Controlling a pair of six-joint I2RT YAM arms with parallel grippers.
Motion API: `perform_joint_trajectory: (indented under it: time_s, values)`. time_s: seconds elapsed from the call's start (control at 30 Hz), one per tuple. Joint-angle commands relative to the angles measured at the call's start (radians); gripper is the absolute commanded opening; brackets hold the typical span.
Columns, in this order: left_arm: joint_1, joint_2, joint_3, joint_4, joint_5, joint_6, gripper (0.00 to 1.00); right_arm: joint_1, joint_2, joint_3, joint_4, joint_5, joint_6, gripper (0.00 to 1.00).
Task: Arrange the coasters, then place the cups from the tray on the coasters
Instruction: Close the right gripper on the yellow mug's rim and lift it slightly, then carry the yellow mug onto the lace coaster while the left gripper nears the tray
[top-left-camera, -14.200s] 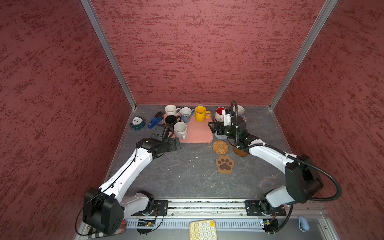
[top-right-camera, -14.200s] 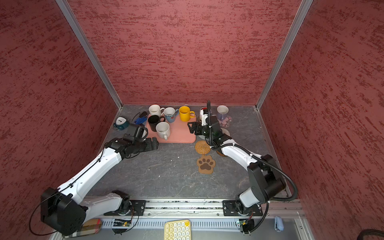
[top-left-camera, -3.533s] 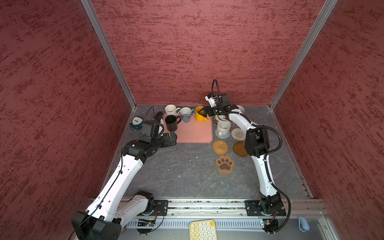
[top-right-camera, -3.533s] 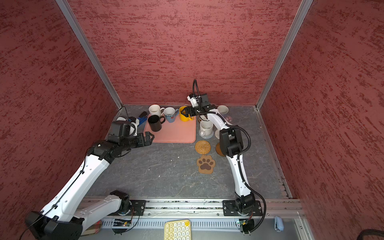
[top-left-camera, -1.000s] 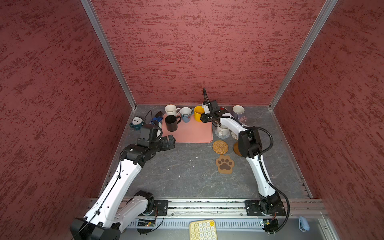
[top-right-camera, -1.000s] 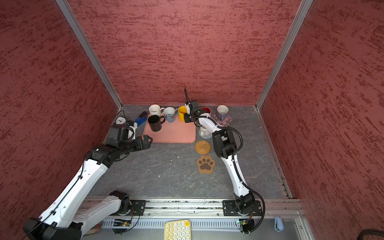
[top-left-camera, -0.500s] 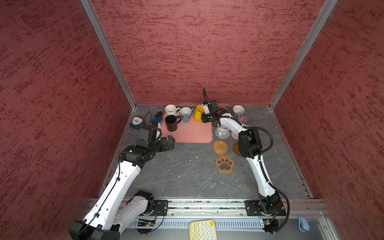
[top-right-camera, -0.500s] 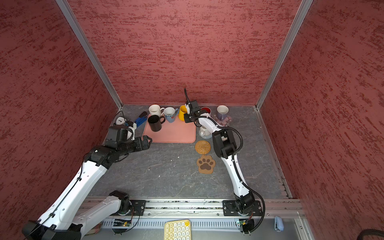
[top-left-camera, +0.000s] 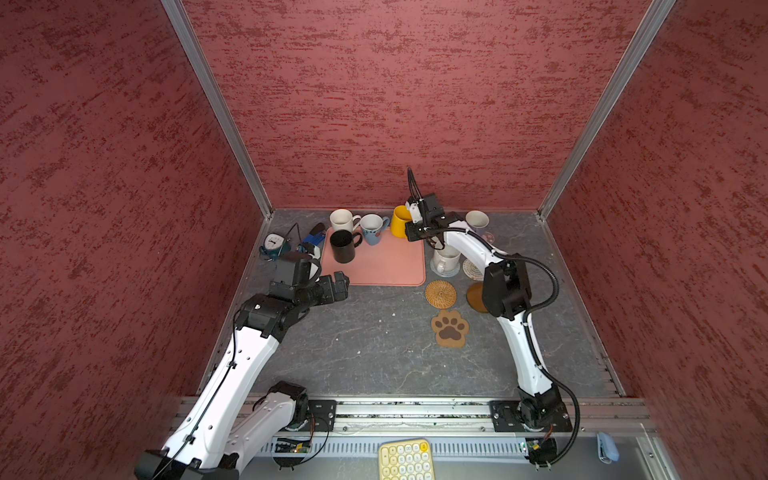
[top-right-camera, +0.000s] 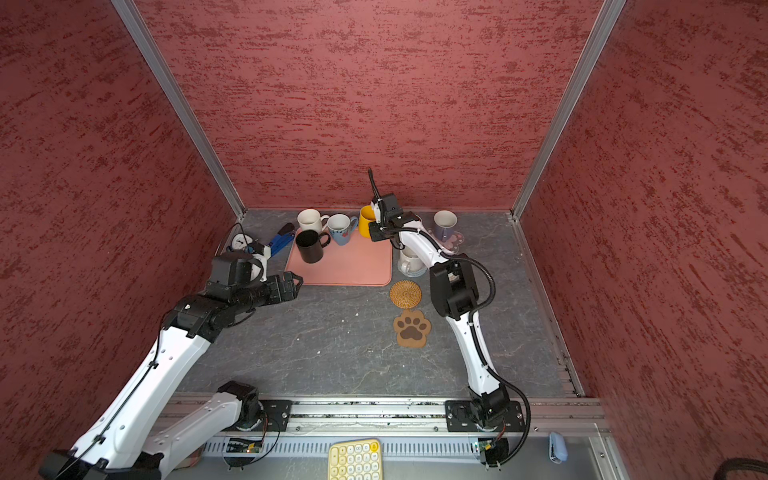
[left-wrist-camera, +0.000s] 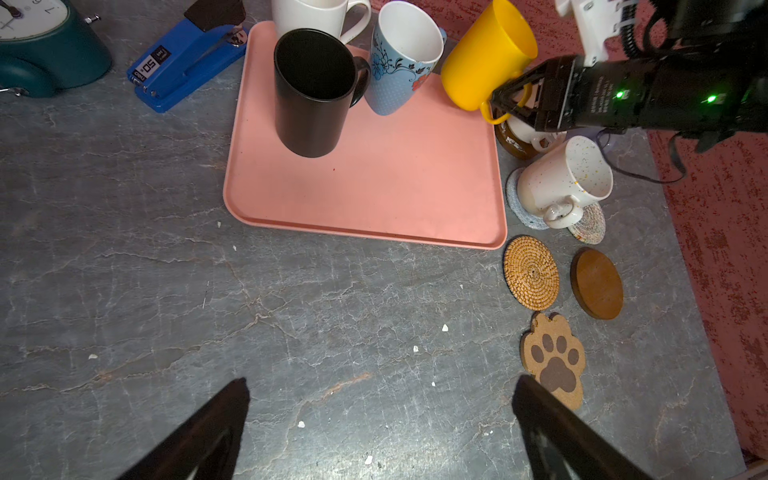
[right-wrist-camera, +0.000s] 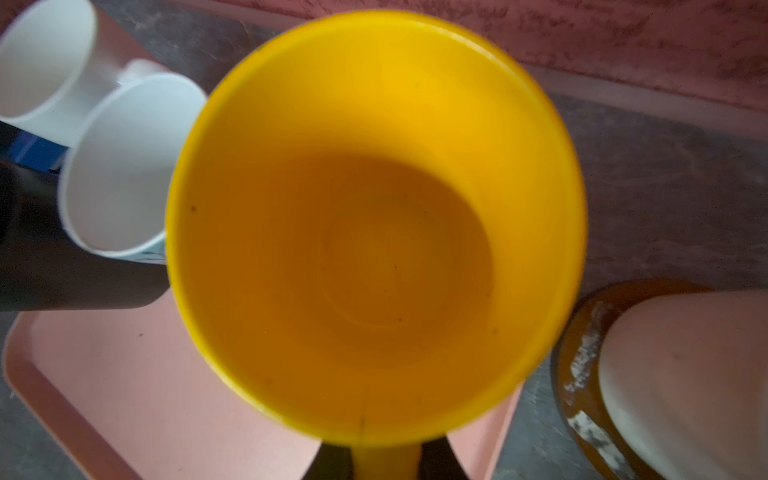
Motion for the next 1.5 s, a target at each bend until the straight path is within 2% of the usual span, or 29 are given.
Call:
perform_joint_trajectory:
  time_s: [0.0, 0.13, 0.3, 0.5, 0.77, 1.1, 1.47]
  values:
    - [-0.002, -0.016, 0.018, -0.022, 0.015, -0.012, 1.0, 0.015, -0.151, 0.005, 0.053, 0.034, -0.033, 0.0]
    - [-0.027, -0.026, 0.037, -0.037, 0.002, -0.022, 1.0, 0.022, -0.231, -0.049, 0.049, 0.052, -0.032, 0.0]
    - [-0.086, -0.023, 0.054, -0.049, -0.044, -0.034, 1.0, 0.023, -0.369, -0.194, 0.078, 0.079, -0.029, 0.0]
    - [-0.179, 0.012, 0.081, -0.039, -0.098, -0.055, 1.0, 0.023, -0.576, -0.433, 0.141, 0.114, -0.016, 0.0]
    - [-0.307, 0.111, 0.131, 0.013, -0.168, -0.078, 1.0, 0.023, -0.898, -0.83, 0.246, 0.161, 0.05, 0.0]
    - [-0.417, 0.258, 0.192, 0.089, -0.216, -0.099, 1.0, -0.001, -1.137, -1.02, 0.192, 0.285, 0.053, 0.0]
    - [-0.441, 0.347, 0.232, 0.124, -0.228, -0.083, 1.0, -0.105, -1.274, -1.198, 0.179, 0.283, 0.072, 0.0]
